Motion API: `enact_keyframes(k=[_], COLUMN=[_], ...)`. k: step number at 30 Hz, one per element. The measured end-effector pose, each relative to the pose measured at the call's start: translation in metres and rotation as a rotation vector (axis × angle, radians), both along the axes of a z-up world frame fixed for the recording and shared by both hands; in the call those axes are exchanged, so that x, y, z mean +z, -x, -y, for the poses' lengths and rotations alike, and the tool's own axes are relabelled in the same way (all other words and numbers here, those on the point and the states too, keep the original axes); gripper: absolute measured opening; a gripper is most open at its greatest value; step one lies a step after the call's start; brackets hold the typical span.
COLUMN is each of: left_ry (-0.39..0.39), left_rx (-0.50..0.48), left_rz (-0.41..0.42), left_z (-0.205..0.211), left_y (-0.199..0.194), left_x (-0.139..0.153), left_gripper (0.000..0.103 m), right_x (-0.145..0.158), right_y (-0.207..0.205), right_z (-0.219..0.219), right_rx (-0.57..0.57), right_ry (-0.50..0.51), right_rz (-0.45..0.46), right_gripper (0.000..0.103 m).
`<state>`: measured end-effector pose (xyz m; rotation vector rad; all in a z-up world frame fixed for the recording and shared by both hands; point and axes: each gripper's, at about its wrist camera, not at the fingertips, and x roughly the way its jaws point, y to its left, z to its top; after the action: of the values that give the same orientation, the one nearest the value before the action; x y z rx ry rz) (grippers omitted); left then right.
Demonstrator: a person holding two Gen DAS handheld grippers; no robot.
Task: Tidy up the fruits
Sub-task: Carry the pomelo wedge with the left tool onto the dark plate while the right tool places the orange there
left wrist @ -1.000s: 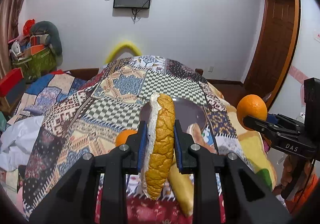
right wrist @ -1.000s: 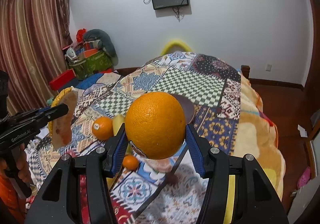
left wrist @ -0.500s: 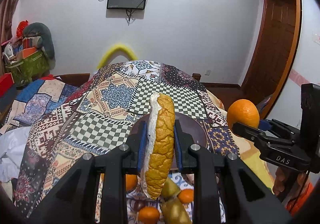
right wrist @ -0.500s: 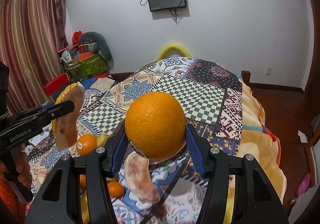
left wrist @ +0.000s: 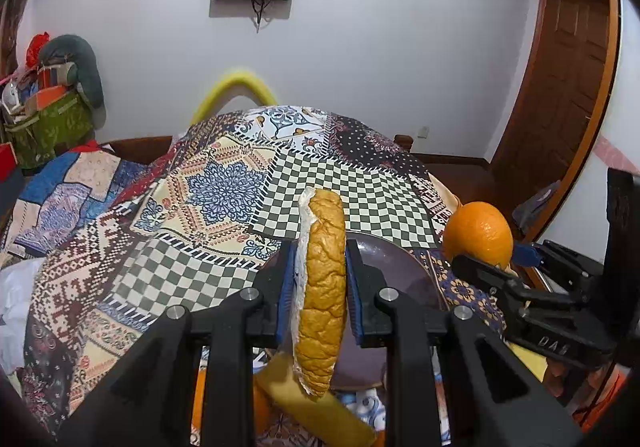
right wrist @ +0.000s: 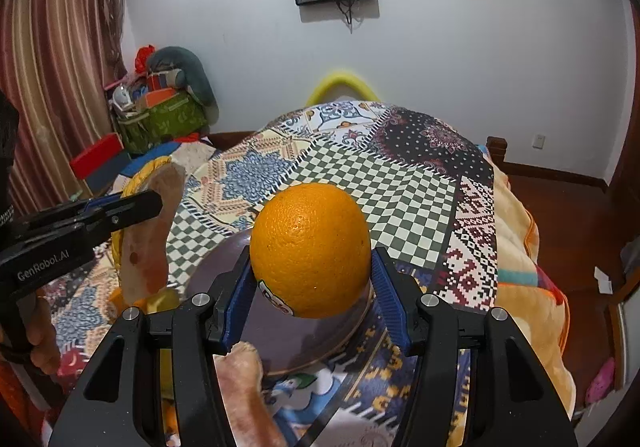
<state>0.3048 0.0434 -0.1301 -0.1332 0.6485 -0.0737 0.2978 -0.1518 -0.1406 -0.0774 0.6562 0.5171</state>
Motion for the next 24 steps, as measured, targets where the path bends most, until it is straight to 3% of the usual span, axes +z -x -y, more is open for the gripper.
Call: enact_keyframes(k=[13,24], left_ry=[-0.027,-0.06], left_rx=[0.024,0.018], left_rz=[-0.128,-0.128], left_z=[0.005,0.01], left_y=[-0.051,-0.064], left_x=[-0.038,-0.038], left_gripper=[0.023,0.023], right_x=[-0.031,-0.05], right_y=[-0.034,-0.057], right_z=[-0.018,-0.03], right_rx=[0.025,0.056], right_ry=[0.063,0.122], right_rz=[-0.101,-0.188], right_gripper=[0.053,0.053])
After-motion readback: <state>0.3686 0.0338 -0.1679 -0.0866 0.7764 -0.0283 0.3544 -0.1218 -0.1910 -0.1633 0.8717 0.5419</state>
